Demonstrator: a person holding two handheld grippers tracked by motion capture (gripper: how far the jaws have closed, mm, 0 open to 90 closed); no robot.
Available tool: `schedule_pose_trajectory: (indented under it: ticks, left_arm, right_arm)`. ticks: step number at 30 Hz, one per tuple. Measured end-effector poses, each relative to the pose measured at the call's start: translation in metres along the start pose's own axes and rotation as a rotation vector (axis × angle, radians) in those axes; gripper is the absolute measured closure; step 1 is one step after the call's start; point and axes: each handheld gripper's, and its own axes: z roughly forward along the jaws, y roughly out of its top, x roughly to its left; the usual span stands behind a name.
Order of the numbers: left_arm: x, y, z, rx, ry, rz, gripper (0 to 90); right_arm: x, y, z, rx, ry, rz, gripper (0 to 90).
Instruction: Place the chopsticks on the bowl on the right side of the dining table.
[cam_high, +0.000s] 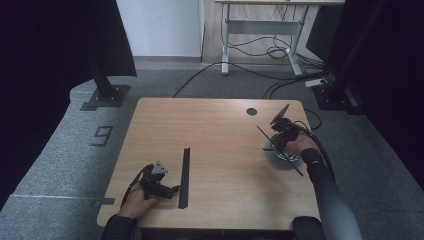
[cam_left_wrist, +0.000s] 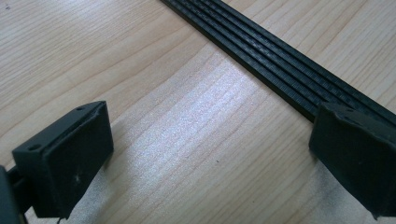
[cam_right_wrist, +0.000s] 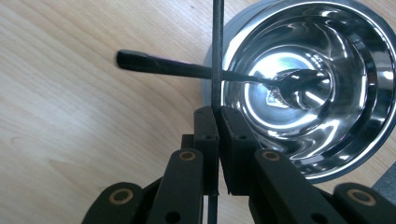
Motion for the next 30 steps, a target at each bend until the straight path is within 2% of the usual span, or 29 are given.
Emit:
schedule_pose_trajectory:
  ticks: [16, 30]
  left_arm:
    - [0.0, 0.0, 0.0, 0.0, 0.0, 0.0, 0.0]
    - [0.0, 0.0, 0.0, 0.0, 0.0, 0.0, 0.0]
  right_arm:
    - [-0.014, 0.006, 0.028, 0.013, -0.006, 0.025, 85.7]
    - [-0.019, 0.006, 0.035, 0.013, -0.009, 0.043, 85.5]
